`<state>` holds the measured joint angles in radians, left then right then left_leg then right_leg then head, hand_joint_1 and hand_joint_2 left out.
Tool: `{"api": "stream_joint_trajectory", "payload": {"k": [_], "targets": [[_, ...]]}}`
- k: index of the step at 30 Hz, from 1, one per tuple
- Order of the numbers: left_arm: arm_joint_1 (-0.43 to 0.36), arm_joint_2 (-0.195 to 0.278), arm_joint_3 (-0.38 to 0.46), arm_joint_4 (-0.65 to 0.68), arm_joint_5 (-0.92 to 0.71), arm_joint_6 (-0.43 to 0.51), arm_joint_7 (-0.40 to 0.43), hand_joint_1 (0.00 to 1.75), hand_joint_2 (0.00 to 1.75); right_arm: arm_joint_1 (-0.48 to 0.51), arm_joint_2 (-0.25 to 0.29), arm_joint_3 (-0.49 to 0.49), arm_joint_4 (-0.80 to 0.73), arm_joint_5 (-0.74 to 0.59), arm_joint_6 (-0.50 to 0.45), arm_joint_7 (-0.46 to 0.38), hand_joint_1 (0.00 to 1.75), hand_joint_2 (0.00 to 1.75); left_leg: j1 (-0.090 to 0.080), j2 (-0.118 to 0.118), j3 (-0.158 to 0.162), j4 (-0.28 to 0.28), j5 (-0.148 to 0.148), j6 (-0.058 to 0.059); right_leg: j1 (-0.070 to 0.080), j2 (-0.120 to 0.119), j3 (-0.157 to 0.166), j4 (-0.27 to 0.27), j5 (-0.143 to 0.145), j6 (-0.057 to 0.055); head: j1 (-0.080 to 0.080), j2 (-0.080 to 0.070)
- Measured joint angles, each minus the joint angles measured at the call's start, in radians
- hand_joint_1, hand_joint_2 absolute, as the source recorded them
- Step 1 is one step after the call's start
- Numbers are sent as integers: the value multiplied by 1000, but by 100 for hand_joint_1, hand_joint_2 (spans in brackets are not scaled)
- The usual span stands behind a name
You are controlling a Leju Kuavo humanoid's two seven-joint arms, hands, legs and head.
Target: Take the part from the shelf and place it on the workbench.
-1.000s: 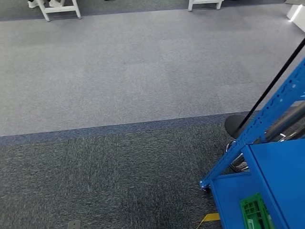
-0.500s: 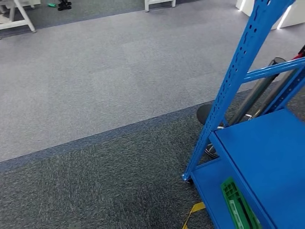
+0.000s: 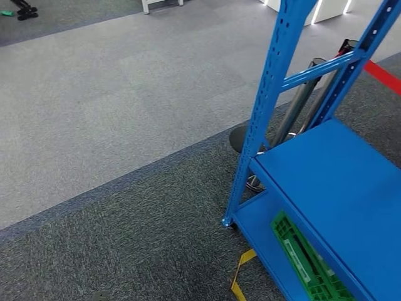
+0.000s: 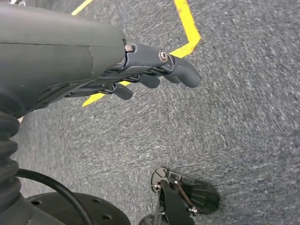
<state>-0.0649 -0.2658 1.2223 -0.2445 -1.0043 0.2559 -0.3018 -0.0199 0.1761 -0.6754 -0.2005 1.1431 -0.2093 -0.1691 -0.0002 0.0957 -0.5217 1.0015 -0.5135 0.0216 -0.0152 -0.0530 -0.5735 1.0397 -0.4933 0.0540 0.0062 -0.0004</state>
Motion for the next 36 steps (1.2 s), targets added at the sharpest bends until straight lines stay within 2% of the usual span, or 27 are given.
{"api": "stream_joint_trajectory", "payload": {"k": [2,3,4,6,8,9,10,11,12,13,15,17,19,20,22,23,24,25,26,27,28,30,31,32,34,35,36], "targets": [[-2,1,0,0,-1,2,3,0,175,-2,3,8,1,1,-3,-2,0,0,-4,17,3,3,-4,-10,7,-9,19,-34,-1,-12,-3,0],[-5,0,0,0,-1,3,4,0,175,0,3,11,1,1,-4,-3,0,0,-3,25,6,3,-5,-14,7,2,17,-34,1,-19,-4,0],[-7,0,-1,0,-2,4,4,0,175,2,3,13,1,1,-5,-3,0,0,0,20,9,6,-10,-20,6,11,17,-36,2,-25,-4,0],[-9,0,-1,0,-2,4,4,0,175,3,4,14,1,1,-7,-3,0,0,6,-24,-6,51,-45,-30,3,30,20,-41,6,-38,-7,0],[-6,0,-1,0,-3,4,4,0,175,0,5,18,1,1,-7,-3,0,0,9,-73,-57,168,-106,-34,2,53,22,-42,9,-46,-11,0],[-3,1,-1,0,-3,4,4,0,175,-1,6,19,1,1,-7,-3,0,0,10,-82,-88,234,-131,-35,2,67,22,-42,9,-48,-12,0],[-1,1,-1,0,-3,4,4,0,175,-1,6,21,1,1,-7,-3,0,0,10,-85,-111,277,-139,-35,2,82,23,-41,9,-49,-12,0],[0,1,-1,0,-3,4,5,0,175,-1,6,22,1,1,-7,-3,0,0,10,-87,-121,289,-127,-34,2,99,24,-41,9,-49,-12,0],[0,1,-1,0,-3,4,5,0,175,0,6,22,2,1,-7,-3,0,0,11,-91,-113,260,-95,-33,2,115,26,-40,9,-48,-12,0],[1,2,-1,0,-3,5,5,0,175,1,6,22,2,1,-7,-3,0,0,13,-104,-92,200,-51,-32,1,131,27,-39,8,-47,-12,0],[1,3,-1,0,-3,5,5,0,175,-1,8,22,2,1,-7,-3,0,0,19,-155,-46,77,4,-30,2,161,24,-32,6,-41,-12,0],[0,4,-1,0,-4,5,5,0,175,-2,8,22,2,2,-7,-3,0,0,21,-184,-31,30,8,-27,0,184,12,-29,8,-28,-12,0],[-1,4,-1,0,-6,6,6,0,175,3,8,22,3,2,-7,-3,0,0,19,-164,-30,23,10,-17,-5,197,-3,-31,11,-13,-12,0],[-2,4,-1,0,-7,7,7,0,175,5,8,22,4,1,-7,-2,0,0,19,-152,-29,19,13,-10,-5,182,-10,-24,5,-8,-11,0],[-2,4,-1,0,-10,13,14,0,175,4,8,22,5,0,0,4,0,0,18,-120,-28,11,17,3,-2,121,-49,48,-39,-3,-6,0],[-1,4,-1,0,-12,17,18,0,131,1,8,22,5,0,5,8,0,0,16,-103,-28,10,16,7,0,90,-80,112,-73,-1,-5,0],[1,5,-1,0,-14,23,21,0,87,-1,8,22,5,0,9,10,0,0,13,-84,-28,11,15,9,0,73,-114,181,-104,0,-4,0],[3,5,-1,0,-15,29,24,0,44,-1,8,23,5,1,10,9,0,0,12,-67,-28,11,14,10,0,65,-138,233,-121,1,-4,0],[3,5,-1,0,-16,35,27,0,0,2,8,23,5,2,9,5,0,0,11,-52,-28,11,13,11,0,61,-145,251,-120,2,-4,0],[3,5,-1,0,-17,41,30,0,0,5,8,23,6,3,9,0,0,0,10,-38,-27,11,12,10,0,56,-131,230,-100,2,-4,0],[2,4,-1,0,-18,47,33,0,0,7,8,22,6,4,11,-6,0,0,10,-26,-25,11,11,9,0,46,-98,173,-68,0,-4,0],[1,3,-1,1,-22,59,35,0,0,5,8,22,7,6,18,-14,0,0,7,-5,-19,12,6,2,5,-7,-21,36,-16,-7,-3,0],[1,3,-2,1,-25,65,35,0,0,2,8,23,7,6,19,-17,0,0,4,5,-16,13,3,-3,9,-27,5,-8,-5,-14,-4,0],[0,2,-2,1,-26,70,35,0,0,0,9,23,7,7,19,-17,0,0,2,15,-13,14,1,-8,12,-39,16,-28,-3,-20,-5,0],[-2,1,-2,1,-29,76,36,0,0,-1,11,23,8,9,27,-7,0,0,1,37,-6,12,-1,-18,15,-19,13,-32,-2,-32,-6,0],[-5,1,-2,1,-32,74,39,0,0,1,12,23,8,11,37,2,0,0,3,31,-3,14,-6,-23,13,-7,14,-34,0,-37,-7,0],[-7,0,-4,1,-36,67,43,0,0,2,12,23,9,14,50,10,0,0,5,12,-4,28,-19,-29,11,5,15,-36,3,-43,-9,0]]}}
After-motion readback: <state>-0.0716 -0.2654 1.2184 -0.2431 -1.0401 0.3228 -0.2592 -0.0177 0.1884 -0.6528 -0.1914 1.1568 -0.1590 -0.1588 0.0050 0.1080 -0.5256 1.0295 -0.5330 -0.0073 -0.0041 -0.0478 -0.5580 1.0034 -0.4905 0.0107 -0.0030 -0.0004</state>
